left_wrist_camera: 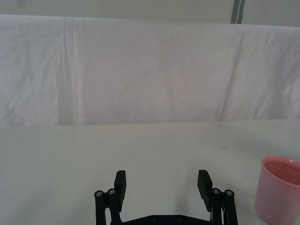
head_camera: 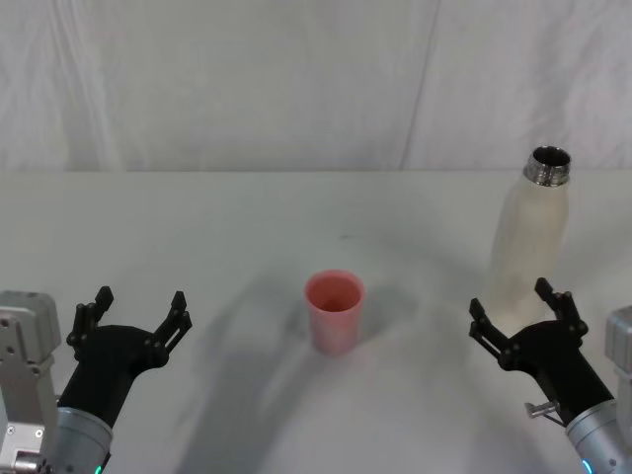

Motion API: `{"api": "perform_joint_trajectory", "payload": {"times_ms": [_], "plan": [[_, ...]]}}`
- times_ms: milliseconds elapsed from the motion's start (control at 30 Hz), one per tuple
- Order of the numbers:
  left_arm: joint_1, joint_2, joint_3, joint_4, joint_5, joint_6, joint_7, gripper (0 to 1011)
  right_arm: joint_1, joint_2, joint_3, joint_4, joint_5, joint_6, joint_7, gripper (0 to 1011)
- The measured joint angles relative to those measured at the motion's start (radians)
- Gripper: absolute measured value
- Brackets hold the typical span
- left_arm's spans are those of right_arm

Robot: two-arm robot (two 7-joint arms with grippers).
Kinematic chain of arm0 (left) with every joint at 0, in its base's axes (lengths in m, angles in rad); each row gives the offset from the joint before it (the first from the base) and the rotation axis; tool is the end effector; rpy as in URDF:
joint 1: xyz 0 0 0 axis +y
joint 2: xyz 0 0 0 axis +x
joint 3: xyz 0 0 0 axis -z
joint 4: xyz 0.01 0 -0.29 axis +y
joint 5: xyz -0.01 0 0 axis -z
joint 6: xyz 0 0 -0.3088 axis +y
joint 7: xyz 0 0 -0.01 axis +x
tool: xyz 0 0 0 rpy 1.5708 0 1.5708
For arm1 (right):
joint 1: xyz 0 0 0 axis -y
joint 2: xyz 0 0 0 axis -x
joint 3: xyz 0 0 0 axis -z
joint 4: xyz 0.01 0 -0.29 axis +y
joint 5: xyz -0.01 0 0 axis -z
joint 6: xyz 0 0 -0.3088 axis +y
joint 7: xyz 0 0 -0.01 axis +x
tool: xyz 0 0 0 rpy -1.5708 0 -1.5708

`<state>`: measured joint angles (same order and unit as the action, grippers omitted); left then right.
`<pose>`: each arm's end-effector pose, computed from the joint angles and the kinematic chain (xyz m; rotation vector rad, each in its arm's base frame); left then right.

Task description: Grasp the thermos with one hand and pour water into the cup lid.

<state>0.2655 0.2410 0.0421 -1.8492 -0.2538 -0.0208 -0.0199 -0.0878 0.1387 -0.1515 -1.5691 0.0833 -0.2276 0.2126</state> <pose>0.2530 0.0376 -0.2852 -0.0380 0.0140 1.4460 0.2970 0.0077 -0.3296 0.0550 -0.1207 -1.1990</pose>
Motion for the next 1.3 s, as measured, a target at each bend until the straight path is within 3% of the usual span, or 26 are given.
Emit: {"api": "perform_joint_trajectory", "payload": {"times_ms": [600,1300], "plan": [[0.0,0.0,0.0,0.0,0.0,0.0,0.0,1001,-0.011,0.015,-0.051,0.015,0.034,-0.005,0.034,1001],[0.0,0.0,0.0,0.0,0.0,0.0,0.0,1001,-0.016,0.021,-0.061,0.015,0.04,-0.012,0.033,1001]]}}
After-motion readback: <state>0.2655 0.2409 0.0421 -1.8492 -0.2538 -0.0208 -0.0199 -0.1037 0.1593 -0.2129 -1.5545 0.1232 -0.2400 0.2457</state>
